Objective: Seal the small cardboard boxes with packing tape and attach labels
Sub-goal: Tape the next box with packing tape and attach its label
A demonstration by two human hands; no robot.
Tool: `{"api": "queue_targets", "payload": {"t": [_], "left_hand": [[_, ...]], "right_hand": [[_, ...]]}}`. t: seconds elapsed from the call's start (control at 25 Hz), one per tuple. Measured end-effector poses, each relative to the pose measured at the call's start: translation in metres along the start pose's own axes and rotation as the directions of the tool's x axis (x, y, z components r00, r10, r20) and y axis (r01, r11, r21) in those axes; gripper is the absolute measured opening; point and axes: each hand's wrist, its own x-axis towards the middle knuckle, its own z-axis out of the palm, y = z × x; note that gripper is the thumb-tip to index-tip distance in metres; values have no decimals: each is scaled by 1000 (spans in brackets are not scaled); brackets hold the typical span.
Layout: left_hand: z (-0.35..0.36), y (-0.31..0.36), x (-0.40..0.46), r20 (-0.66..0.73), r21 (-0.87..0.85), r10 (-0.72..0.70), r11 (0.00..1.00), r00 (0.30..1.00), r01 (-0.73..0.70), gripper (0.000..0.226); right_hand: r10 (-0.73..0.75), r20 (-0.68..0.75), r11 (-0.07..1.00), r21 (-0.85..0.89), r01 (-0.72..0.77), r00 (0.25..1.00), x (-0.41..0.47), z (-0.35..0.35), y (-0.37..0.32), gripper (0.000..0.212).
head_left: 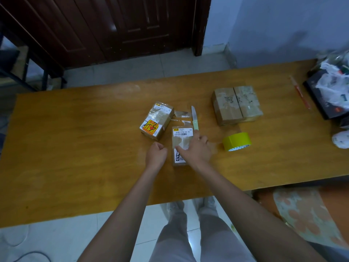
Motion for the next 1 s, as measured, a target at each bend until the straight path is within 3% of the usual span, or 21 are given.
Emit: {"api": "queue_targets", "payload": {"t": [0.28, 0.44, 0.52, 0.76, 1.0], "left_hand": [[-12, 12, -12, -152, 98, 8, 995, 988, 7, 8], [-19, 28, -6, -290, 138, 170, 981, 942, -135, 8], [-21, 41, 7, -334, 232, 279, 950, 900, -209, 18], [-20, 54, 50, -179, 669, 413, 717, 893, -198, 57], [-21, 60, 75, -21, 780, 456, 564, 890, -270, 76]], "right_hand": [[19, 34, 982, -187, -13, 999, -4, 14, -14, 113], [-9, 46, 979, -205, 18, 999, -7, 17, -15, 110], [-11, 62, 975, -220, 25, 998, -7, 17, -15, 108], [-33, 55, 971, -236, 45, 998, -3, 17, -21, 109], [-146, 3, 949, -282, 141, 989, 1, 21, -19, 107]]}}
